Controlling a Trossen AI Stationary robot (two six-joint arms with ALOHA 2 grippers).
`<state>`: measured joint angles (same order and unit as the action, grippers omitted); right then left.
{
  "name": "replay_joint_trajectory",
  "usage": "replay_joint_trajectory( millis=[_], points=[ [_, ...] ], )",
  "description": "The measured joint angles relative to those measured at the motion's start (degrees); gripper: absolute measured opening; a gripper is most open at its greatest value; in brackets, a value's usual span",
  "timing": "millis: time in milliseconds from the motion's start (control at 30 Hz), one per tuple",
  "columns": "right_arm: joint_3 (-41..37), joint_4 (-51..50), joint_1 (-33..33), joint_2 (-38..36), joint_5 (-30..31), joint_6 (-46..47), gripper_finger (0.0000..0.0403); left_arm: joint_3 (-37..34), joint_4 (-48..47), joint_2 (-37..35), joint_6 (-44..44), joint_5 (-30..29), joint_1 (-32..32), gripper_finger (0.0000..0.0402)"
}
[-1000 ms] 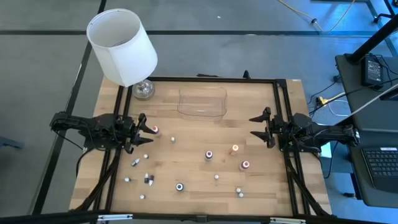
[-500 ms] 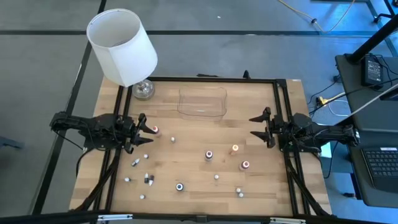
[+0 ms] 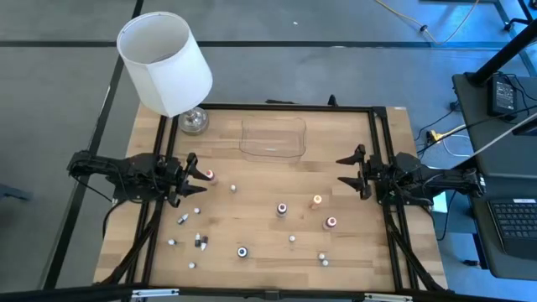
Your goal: Pick & Place food coloring
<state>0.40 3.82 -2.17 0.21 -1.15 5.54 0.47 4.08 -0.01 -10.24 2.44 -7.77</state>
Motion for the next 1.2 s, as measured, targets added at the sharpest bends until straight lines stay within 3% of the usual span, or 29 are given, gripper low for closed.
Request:
replay_joint_trajectory(
  millis=[1200],
  points=[
    [0.01, 1.06, 0.0, -0.02, 0.0, 0.01, 0.0293, 0.0, 0.0, 0.0, 0.0, 0.0, 0.0, 0.0163]
  ],
)
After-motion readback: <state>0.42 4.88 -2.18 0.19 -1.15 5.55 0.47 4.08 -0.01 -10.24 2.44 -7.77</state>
